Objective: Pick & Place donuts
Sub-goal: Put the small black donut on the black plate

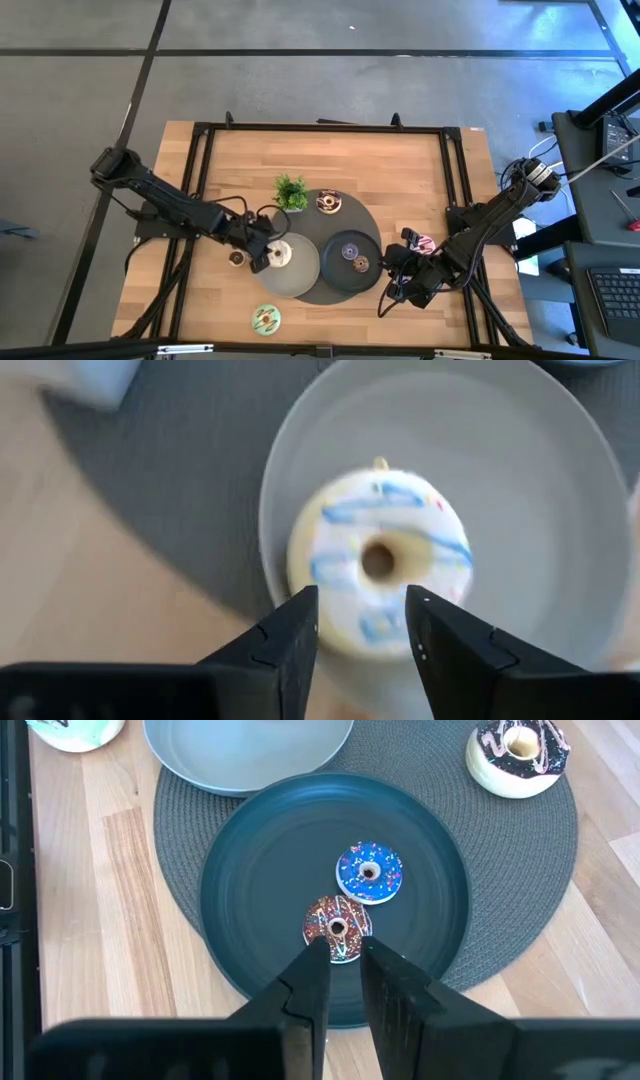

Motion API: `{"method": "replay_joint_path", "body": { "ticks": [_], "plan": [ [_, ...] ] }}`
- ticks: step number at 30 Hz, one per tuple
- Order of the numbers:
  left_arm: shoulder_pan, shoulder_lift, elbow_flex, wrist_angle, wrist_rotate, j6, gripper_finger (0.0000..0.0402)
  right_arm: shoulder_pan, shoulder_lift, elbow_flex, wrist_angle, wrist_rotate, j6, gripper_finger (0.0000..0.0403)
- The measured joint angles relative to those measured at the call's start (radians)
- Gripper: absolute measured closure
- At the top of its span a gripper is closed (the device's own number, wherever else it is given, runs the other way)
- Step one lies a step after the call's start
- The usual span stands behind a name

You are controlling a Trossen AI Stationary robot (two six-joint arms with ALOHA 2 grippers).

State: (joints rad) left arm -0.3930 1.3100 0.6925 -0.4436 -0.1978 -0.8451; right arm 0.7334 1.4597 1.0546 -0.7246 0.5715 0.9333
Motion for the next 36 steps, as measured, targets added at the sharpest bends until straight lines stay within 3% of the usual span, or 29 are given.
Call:
{"method": "replay_joint_path", "body": {
  "ticks": [9,19,36],
  "plan": [
    [-0.120,-0.098,0.030,-0.413,0.021,-0.429,0.0254,0.000,0.000,0.000,0.000,0.001,-0.002,0.0340],
    [-0.233,-0.097,-0.034,-0.404,0.012,-0.693,0.0255,0.000,0.000,0.000,0.005,0.002,-0.048,0.0340],
    [-0.247,0.052,-0.036,-0.351,0.061,-0.723,0.0301,0.000,0.000,0.000,0.010,0.002,-0.048,0.0340]
  ]
}}
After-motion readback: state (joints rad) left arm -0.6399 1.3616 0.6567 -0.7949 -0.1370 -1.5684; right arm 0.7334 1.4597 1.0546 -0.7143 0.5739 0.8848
